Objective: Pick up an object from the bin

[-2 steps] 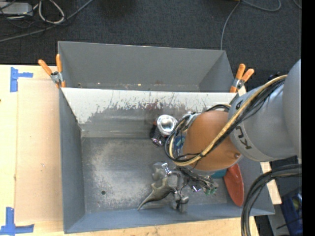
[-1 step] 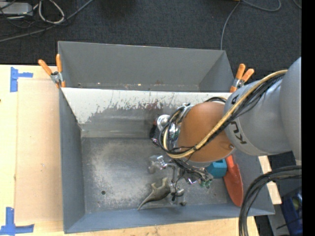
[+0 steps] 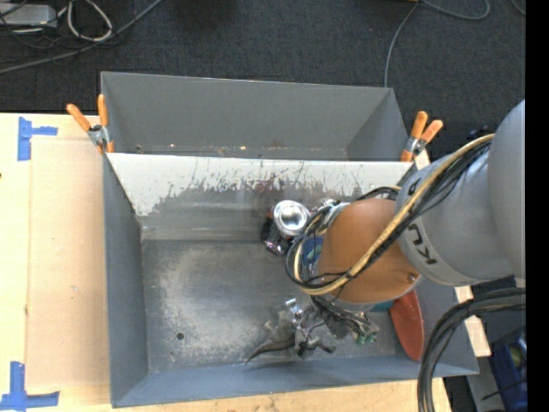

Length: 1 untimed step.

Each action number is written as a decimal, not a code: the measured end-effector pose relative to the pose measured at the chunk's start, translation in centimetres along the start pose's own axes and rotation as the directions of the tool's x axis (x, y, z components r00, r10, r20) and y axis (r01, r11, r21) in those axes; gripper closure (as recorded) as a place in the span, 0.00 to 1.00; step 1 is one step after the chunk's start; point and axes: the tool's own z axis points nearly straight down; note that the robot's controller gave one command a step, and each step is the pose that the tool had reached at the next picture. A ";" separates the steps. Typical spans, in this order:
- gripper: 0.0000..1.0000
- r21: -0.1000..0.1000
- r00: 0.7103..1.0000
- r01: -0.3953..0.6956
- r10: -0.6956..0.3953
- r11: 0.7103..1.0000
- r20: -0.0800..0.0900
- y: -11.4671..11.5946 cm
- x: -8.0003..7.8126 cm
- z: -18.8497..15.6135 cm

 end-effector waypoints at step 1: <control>1.00 0.000 1.000 0.000 0.000 1.000 0.000 0.0 0.0 0.0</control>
Offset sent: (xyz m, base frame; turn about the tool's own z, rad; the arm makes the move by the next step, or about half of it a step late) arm 0.0045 0.0097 0.0840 -0.0117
